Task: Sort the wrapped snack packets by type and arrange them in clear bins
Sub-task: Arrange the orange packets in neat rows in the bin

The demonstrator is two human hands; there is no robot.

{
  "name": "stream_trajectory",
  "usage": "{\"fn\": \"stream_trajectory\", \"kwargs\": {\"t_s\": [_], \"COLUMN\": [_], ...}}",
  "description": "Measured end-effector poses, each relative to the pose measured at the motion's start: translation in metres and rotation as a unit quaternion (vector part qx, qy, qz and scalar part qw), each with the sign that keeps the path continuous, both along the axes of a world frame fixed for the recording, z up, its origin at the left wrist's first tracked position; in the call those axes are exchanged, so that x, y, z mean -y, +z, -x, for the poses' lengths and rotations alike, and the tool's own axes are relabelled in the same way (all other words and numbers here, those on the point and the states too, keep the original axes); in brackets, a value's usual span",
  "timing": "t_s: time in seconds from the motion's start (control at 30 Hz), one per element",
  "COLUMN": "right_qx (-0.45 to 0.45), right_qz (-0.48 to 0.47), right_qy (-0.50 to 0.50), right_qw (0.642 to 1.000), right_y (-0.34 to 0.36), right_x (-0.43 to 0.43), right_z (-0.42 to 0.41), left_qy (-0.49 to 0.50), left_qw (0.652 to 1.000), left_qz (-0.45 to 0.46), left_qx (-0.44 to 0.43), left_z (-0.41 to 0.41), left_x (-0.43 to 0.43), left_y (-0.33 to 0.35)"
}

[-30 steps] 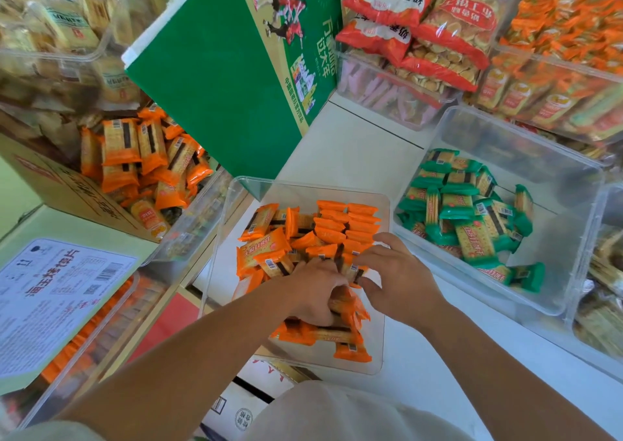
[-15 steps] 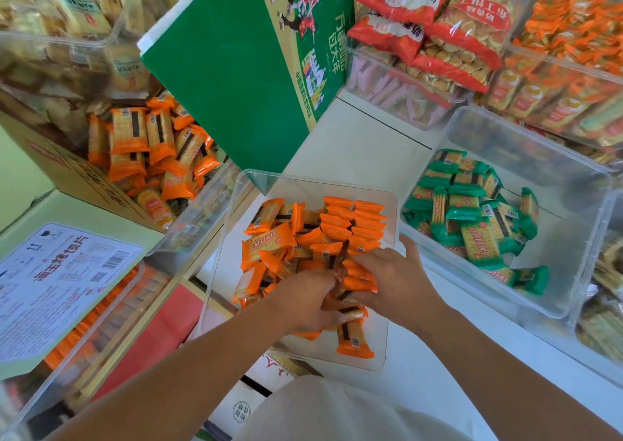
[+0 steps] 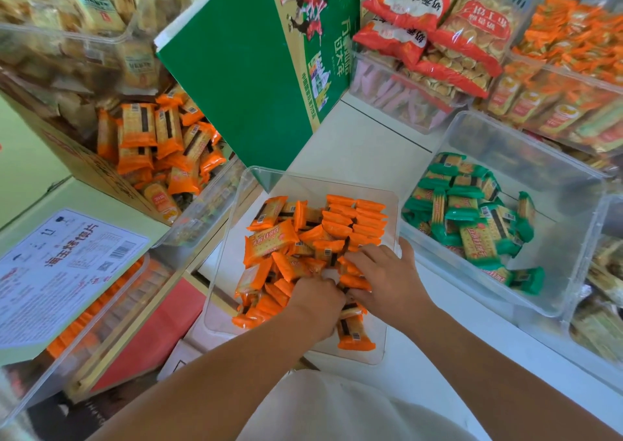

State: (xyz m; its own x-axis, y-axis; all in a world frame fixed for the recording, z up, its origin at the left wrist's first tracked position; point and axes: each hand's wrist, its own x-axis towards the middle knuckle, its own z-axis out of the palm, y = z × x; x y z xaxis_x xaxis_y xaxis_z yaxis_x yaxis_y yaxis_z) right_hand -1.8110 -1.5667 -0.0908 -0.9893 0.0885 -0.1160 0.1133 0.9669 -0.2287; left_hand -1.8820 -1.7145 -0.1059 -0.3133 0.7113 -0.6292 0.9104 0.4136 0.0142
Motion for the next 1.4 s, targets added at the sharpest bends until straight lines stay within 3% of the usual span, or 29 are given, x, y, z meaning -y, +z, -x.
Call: {"fn": "stream_trajectory", "kwargs": {"t_s": [0.13,0.33,0.4,0.5,0.63,0.77,0.83,0.9,0.97,1.07,1.27,1.33,1.4], "right_qx": [0.019,0.124,0.097,-0.022,0.036,-0.009,-0.034,-0.044,-0.030,-0.012,0.044,0.075,0.100], "right_qz": [-0.003,0.046,0.111,0.199,0.173,0.125,0.096,0.069,0.072,0.094,0.157,0.188,0.160], "right_qy": [-0.007,0.013,-0.014,-0.090,-0.054,-0.011,0.010,0.013,0.005,0.020,0.037,0.027,0.029], "right_qw": [1.000,0.991,0.989,0.976,0.983,0.992,0.995,0.997,0.997,0.995,0.986,0.979,0.982], "right_y": [0.001,0.007,0.014,0.024,0.021,0.001,-0.003,-0.005,-0.005,-0.008,0.004,0.011,0.011], "right_x": [-0.004,-0.006,-0.006,-0.008,-0.004,-0.004,0.000,0.004,0.007,0.008,0.011,0.010,0.008], "right_z": [-0.008,0.006,0.007,-0.006,-0.025,-0.030,-0.031,-0.031,-0.032,-0.035,-0.040,-0.039,-0.039], "left_qy": [0.021,0.134,0.161,0.230,0.260,0.144,0.094,0.070,0.060,0.047,0.163,0.246,0.339], "left_qw": [0.999,0.959,0.948,0.928,0.905,0.947,0.946,0.957,0.971,0.969,0.933,0.903,0.853], "left_qz": [-0.026,-0.197,-0.222,-0.256,-0.307,-0.270,-0.278,-0.218,-0.147,-0.126,-0.166,-0.218,-0.277], "left_qx": [0.037,0.154,0.164,0.140,0.140,0.099,0.137,0.177,0.180,0.205,0.273,0.276,0.283], "left_z": [0.003,0.021,0.019,0.010,-0.001,-0.008,-0.010,-0.009,-0.006,-0.004,-0.001,0.006,0.010], "left_x": [0.002,0.054,0.053,0.046,0.038,0.043,0.047,0.043,0.035,0.029,0.043,0.048,0.048], "left_y": [0.011,0.003,0.002,-0.003,-0.006,-0.005,0.000,0.008,0.013,0.016,0.010,0.009,0.012]}}
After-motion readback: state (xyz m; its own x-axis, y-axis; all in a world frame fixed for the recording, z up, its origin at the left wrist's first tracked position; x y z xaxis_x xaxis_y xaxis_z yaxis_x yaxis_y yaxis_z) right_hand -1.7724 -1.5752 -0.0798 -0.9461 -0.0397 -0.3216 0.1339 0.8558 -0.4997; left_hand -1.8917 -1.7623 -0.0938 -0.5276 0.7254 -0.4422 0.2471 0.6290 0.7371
